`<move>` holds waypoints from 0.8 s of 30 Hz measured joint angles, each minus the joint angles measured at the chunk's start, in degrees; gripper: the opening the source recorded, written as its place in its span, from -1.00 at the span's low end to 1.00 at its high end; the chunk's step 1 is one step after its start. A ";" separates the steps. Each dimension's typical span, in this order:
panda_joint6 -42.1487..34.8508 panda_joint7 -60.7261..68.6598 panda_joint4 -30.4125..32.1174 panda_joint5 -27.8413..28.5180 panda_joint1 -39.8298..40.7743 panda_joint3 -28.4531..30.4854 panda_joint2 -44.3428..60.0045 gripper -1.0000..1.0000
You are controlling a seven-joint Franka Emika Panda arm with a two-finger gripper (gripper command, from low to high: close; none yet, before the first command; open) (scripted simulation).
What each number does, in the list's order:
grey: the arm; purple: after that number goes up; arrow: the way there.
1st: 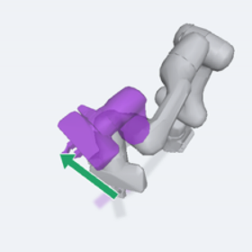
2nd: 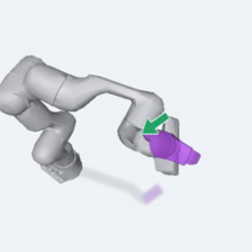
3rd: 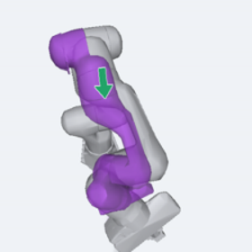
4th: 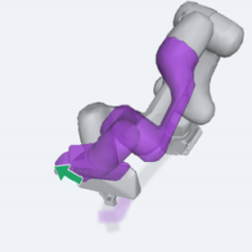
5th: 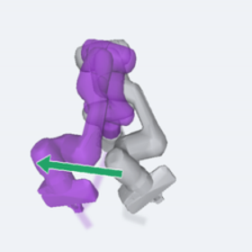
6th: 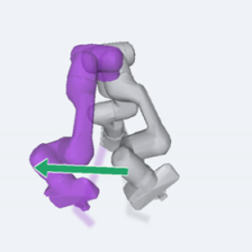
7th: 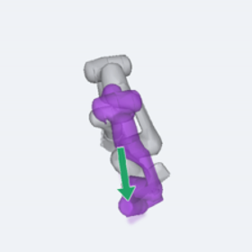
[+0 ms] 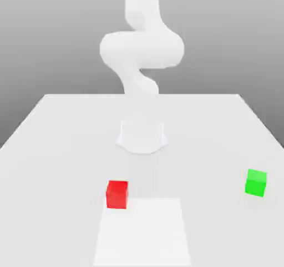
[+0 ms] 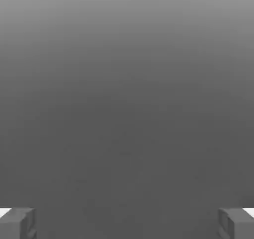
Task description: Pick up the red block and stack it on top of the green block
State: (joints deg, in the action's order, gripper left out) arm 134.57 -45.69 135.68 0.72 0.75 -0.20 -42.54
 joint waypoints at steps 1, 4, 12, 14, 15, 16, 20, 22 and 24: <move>1.39 0.05 1.89 0.39 0.32 0.01 1.63 0.00; 5.44 0.27 7.44 1.43 1.26 0.33 6.44 0.00; 16.34 1.67 22.81 3.22 3.65 3.02 19.49 0.00; 19.46 2.49 27.10 3.21 4.21 4.06 23.26 0.00; 21.19 2.97 29.29 3.13 4.46 4.65 25.42 0.00; 23.57 3.49 31.03 2.98 4.67 5.20 28.43 0.00; 34.45 6.64 33.13 -0.29 5.21 5.36 42.26 0.00; 38.30 8.16 32.76 -2.37 6.01 4.08 46.80 0.00; 41.94 9.15 32.30 -3.55 8.05 1.84 51.03 0.00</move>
State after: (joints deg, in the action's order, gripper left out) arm 176.51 -36.53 167.97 -2.83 8.81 1.65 8.49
